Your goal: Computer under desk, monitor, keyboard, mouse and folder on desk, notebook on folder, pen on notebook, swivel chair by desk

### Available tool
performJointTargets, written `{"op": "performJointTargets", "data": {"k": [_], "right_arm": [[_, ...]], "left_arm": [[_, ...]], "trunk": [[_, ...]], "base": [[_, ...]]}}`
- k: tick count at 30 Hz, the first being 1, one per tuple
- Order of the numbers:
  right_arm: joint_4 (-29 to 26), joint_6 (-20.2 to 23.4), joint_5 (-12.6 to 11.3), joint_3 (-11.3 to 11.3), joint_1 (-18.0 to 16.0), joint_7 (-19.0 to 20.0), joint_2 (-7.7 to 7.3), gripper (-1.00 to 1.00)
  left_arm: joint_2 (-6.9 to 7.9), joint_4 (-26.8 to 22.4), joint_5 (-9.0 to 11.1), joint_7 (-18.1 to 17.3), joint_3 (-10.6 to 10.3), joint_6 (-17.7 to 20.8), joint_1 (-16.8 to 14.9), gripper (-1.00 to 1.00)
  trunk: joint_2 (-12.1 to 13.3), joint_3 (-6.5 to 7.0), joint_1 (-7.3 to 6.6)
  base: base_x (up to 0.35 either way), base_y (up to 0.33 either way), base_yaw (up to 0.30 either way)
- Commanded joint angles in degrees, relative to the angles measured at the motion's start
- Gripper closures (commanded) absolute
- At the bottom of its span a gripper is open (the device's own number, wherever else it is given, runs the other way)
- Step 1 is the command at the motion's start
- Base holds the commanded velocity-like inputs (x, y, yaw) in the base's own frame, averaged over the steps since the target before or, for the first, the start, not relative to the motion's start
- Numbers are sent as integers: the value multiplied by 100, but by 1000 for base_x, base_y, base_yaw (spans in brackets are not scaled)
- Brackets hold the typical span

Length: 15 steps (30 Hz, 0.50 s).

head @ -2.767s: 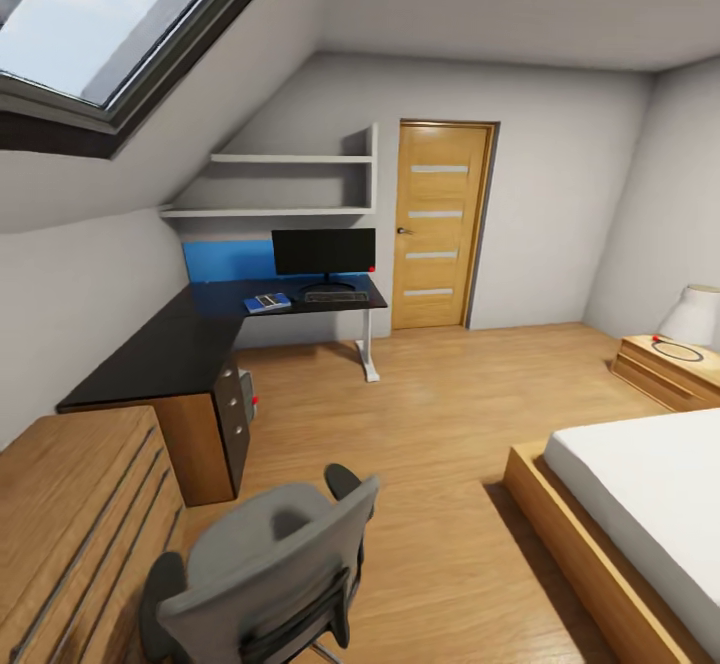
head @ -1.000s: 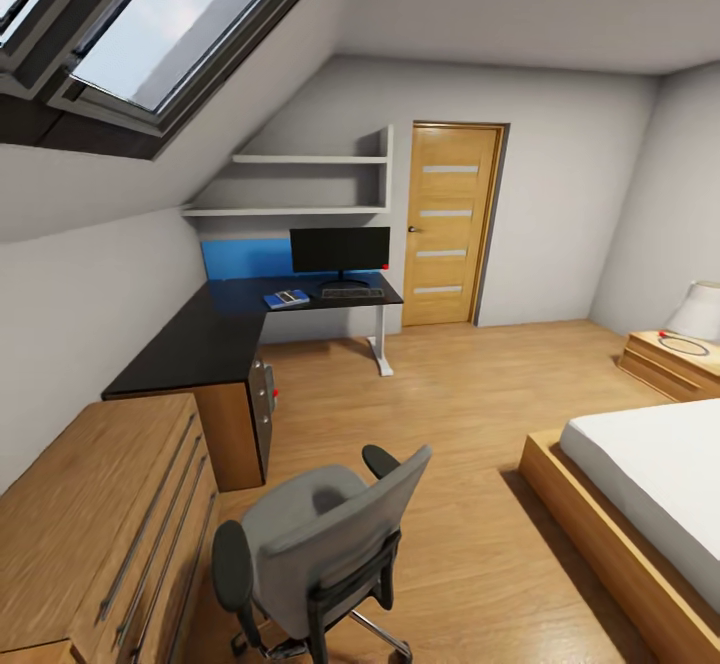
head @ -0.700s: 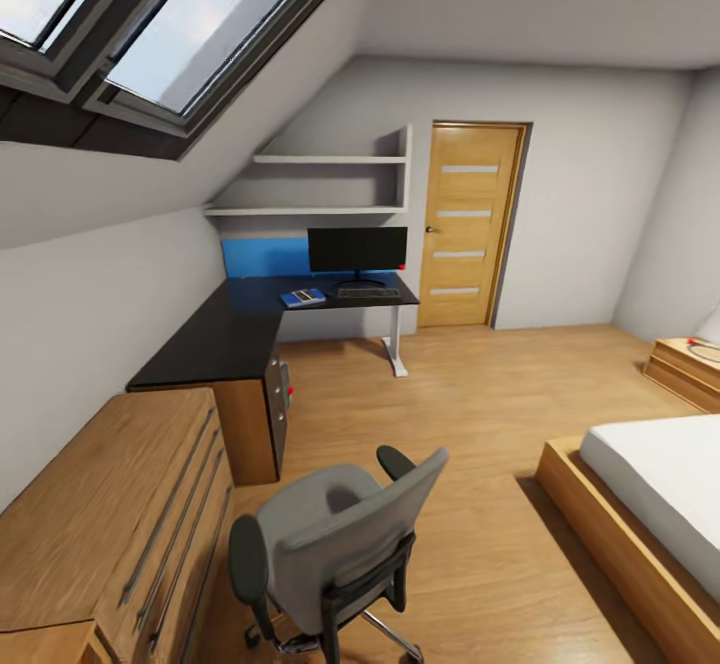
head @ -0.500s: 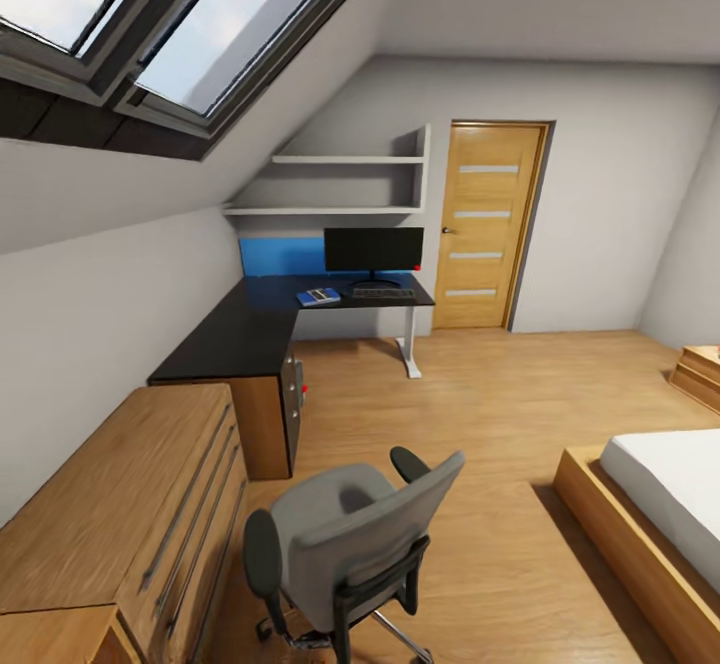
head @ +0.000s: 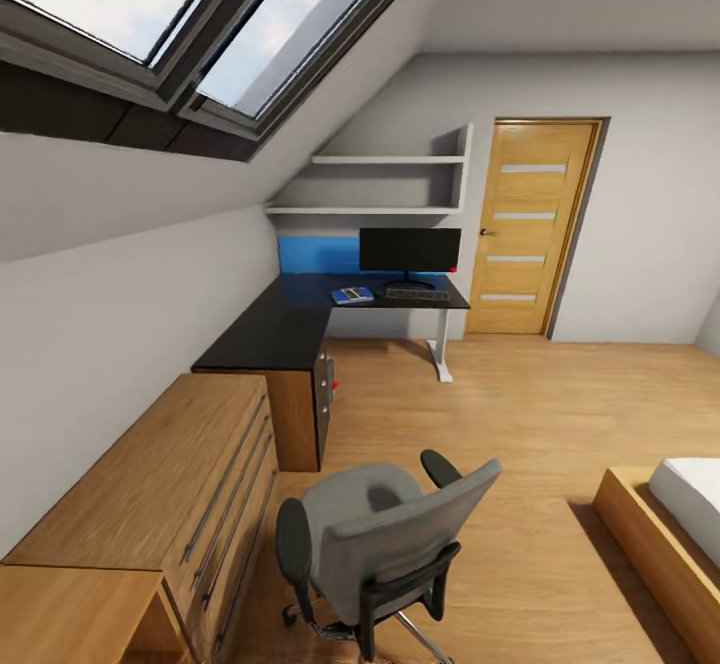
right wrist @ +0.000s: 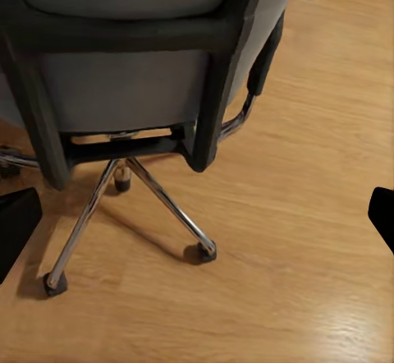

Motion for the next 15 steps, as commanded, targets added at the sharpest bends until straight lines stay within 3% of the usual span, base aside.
{"op": "performJointTargets", "data": {"k": [1, 10, 15], "right_arm": [[13, -19, -44, 50, -3, -9, 3, -100], [13, -19, -35, 53, -3, -1, 5, -100], [13, -19, -34, 49, -3, 2, 2, -100]], "left_arm": [[-2, -12, 28, -9, -4, -6, 6, -100], [-2, -12, 28, -11, -4, 1, 6, -100], [1, -12, 28, -11, -5, -3, 6, -100]], "trunk": [[-3, -1, 1], [-3, -1, 1], [-3, -1, 1]], "base": [[-145, 0, 73], [-242, 0, 26], [-119, 0, 4]]}}
